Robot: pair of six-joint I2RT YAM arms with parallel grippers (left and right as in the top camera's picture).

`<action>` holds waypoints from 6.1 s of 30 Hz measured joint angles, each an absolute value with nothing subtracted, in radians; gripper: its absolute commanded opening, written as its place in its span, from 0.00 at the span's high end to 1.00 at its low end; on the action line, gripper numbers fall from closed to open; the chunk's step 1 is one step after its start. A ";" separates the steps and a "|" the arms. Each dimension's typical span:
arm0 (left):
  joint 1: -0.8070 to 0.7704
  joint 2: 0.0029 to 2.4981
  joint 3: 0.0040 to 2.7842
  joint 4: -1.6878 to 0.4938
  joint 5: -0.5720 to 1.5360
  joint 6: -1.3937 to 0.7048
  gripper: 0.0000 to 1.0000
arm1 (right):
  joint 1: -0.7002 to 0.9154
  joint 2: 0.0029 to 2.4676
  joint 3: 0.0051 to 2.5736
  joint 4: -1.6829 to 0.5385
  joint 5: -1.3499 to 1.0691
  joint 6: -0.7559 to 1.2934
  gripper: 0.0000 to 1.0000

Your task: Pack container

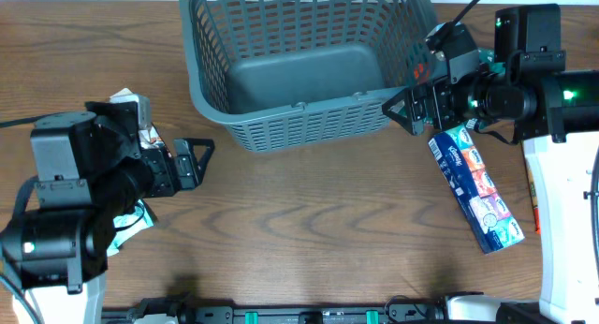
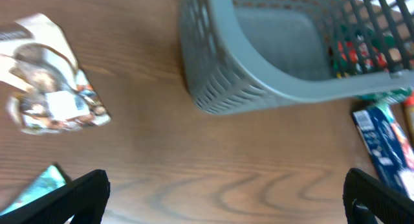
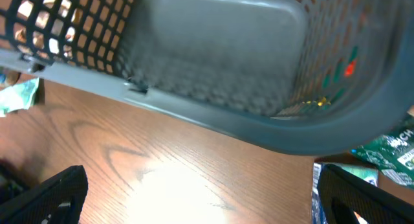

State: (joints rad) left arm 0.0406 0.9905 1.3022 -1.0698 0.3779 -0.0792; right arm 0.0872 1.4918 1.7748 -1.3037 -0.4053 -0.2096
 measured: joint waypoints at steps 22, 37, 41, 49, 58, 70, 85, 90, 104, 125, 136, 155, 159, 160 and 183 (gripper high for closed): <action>-0.099 1.084 1.302 -1.033 0.580 -0.039 0.02 | 0.181 1.491 1.779 -1.381 -0.418 -0.447 0.01; -0.101 1.161 1.302 -1.023 0.484 -0.325 0.02 | 0.181 1.491 1.779 -1.380 -0.296 -0.389 0.01; -0.101 1.173 1.302 -0.968 0.456 -0.371 0.02 | 0.181 1.491 1.779 -1.380 -0.288 -0.379 0.01; -0.101 1.224 1.302 -0.944 0.447 -0.449 0.02 | 0.181 1.491 1.779 -1.385 -0.283 -0.373 0.01; -0.033 1.121 1.302 -0.885 0.448 -0.532 0.02 | 0.181 1.491 1.779 -1.394 -0.280 -0.372 0.01; 0.024 0.905 1.303 -1.097 0.176 -0.601 0.01 | 0.181 1.491 1.780 -1.390 -0.279 -0.372 0.01; 0.025 1.154 1.303 -1.229 0.051 -0.888 0.02 | 0.181 1.491 1.780 -1.345 -0.276 -0.368 0.01; 0.025 1.260 1.303 -1.128 0.149 -0.913 0.01 | 0.181 1.491 1.780 -1.338 -0.276 -0.368 0.01; 0.027 1.298 1.303 -0.969 0.241 -0.921 0.01 | 0.181 1.491 1.780 -1.338 -0.276 -0.365 0.01; 0.025 1.300 1.303 -1.149 0.298 -0.923 0.02 | 0.181 1.491 1.781 -1.338 -0.276 -0.365 0.01; -0.006 1.300 1.303 -1.143 0.511 -0.887 0.01 | 0.181 1.491 1.781 -1.337 -0.276 -0.365 0.01; -0.080 1.300 1.303 -1.057 0.398 -0.913 0.01 | 0.181 1.491 1.781 -1.365 -0.276 -0.347 0.01; -0.080 1.300 1.303 -1.031 0.368 -0.916 0.01 | 0.181 1.491 1.781 -1.370 -0.276 -0.347 0.01; -0.080 1.301 1.303 -1.024 0.363 -0.916 0.01 | 0.181 1.491 1.781 -1.370 -0.276 -0.347 0.01; -0.080 1.307 1.303 -1.014 0.367 -0.915 0.01 | 0.182 1.644 1.789 -1.256 -0.334 -0.474 0.01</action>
